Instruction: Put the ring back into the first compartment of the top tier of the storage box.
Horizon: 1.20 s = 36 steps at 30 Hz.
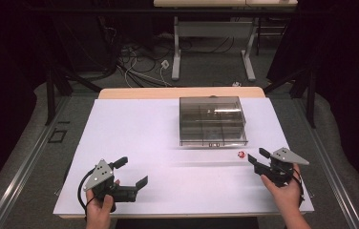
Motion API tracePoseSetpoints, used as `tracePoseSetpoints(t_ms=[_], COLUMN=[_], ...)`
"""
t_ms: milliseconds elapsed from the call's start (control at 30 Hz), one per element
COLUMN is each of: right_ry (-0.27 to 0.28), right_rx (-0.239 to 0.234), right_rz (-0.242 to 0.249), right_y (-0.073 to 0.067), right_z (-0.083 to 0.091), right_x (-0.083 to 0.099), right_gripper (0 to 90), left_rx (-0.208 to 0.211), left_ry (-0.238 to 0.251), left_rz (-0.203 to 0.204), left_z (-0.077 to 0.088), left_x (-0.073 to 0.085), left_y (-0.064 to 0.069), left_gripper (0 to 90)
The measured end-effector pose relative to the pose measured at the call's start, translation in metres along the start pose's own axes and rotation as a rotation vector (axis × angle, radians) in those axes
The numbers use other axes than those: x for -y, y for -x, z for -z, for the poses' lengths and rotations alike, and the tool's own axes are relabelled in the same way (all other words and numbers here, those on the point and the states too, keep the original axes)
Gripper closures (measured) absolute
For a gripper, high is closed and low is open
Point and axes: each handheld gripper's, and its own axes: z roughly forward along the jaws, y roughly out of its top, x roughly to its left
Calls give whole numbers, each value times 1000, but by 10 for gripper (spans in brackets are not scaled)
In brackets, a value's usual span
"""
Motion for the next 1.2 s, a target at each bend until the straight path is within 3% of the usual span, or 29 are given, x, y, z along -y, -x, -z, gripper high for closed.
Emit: tracePoseSetpoints(t_ms=[333,767,1200], right_ry=[-91,-138,-164], right_rx=[-3,-14,-32], right_rz=[-10,-3,-27], right_y=[1,-3,-6], right_z=[-15,-30,-42], right_x=[-1,-5,-6], right_gripper=[515,552,573], left_rx=[1,1,3], left_ry=[-1,-1,-4], left_rz=[2,4,8], left_z=[0,0,1], left_x=[0,0,0], left_y=[-1,-1,-2], left_gripper=[4,4,4])
